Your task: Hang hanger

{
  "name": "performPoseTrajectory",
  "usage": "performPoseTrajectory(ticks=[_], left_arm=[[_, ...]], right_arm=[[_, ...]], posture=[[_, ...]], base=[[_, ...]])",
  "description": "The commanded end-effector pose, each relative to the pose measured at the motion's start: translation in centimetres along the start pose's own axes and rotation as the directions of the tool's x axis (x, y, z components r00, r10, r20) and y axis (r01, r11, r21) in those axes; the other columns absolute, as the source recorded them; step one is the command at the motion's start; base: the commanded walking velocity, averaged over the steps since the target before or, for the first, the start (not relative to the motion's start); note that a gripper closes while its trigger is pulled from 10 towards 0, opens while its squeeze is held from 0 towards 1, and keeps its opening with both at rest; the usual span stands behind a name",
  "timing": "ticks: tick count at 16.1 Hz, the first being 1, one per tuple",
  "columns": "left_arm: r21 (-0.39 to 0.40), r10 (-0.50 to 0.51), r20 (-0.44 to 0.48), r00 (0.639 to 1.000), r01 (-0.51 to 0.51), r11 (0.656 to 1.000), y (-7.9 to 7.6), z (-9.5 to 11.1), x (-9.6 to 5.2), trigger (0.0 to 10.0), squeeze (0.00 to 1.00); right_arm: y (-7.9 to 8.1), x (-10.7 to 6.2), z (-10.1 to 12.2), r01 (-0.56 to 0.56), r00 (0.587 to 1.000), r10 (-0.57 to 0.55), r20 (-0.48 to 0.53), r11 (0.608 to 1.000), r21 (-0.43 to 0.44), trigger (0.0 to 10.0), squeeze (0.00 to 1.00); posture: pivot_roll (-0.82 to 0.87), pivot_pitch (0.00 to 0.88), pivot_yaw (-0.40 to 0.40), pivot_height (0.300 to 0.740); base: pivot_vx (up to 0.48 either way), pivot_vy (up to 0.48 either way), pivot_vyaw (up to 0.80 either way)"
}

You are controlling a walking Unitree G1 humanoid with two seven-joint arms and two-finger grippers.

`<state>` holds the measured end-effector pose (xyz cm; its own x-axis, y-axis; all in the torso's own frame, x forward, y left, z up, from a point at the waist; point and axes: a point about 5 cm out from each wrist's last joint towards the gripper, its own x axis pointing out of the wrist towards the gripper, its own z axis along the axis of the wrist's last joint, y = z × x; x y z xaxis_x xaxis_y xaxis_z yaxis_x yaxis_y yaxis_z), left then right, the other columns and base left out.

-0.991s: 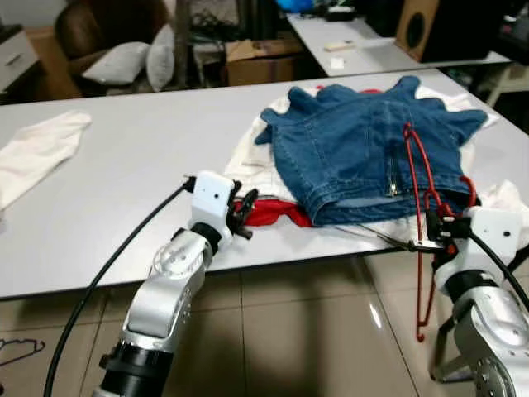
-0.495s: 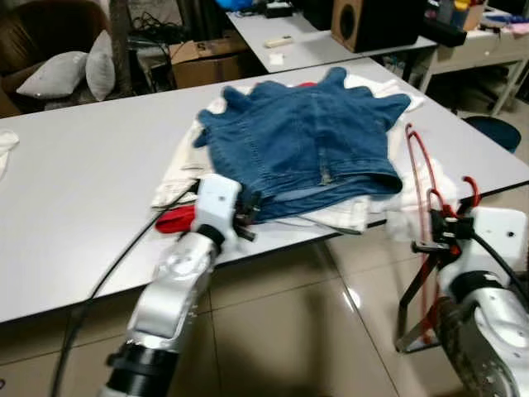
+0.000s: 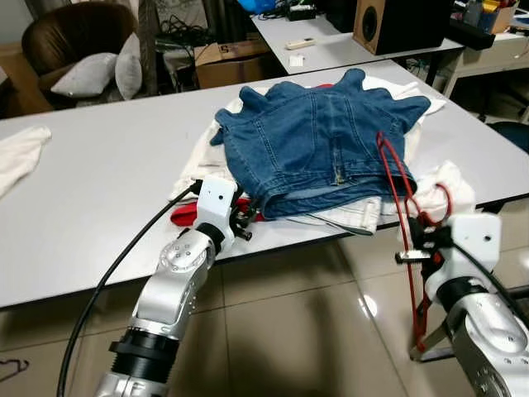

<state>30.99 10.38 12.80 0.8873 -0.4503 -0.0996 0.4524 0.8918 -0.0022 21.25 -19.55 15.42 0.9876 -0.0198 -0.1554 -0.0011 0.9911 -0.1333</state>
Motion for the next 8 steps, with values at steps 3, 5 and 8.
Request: performPoseTrajectory(ticks=[3, 5, 8], left_arm=[[0.017, -0.028, 0.038, 0.999, 0.028, 0.999, -0.4, 0.1, 0.5, 10.0, 1.00], [0.082, -0.016, 0.035, 0.999, 0.013, 0.997, -0.3, -0.5, 0.9, 10.0, 1.00], [0.184, -0.010, 0.050, 0.999, 0.001, 0.983, -0.3, -0.7, 2.0, 10.0, 1.00]], right_arm=[[0.1, 0.1, 0.6, -0.046, 0.999, 0.048, 0.025, 0.996, -0.072, 10.0, 0.00], [0.1, 0.8, 0.3, -0.078, 0.996, 0.081, 0.023, 0.990, -0.115, 10.0, 0.00], [0.0, 1.7, 0.1, -0.098, 0.994, 0.103, 0.026, 0.982, -0.161, 10.0, 0.00]], posture=[[-0.16, 0.000, 0.078, 0.740], [-0.15, 0.000, 0.061, 0.740], [-0.13, 0.000, 0.048, 0.740]], base=[[0.000, 0.000, 0.00], [0.000, 0.000, 0.00], [0.000, 0.000, 0.00]])
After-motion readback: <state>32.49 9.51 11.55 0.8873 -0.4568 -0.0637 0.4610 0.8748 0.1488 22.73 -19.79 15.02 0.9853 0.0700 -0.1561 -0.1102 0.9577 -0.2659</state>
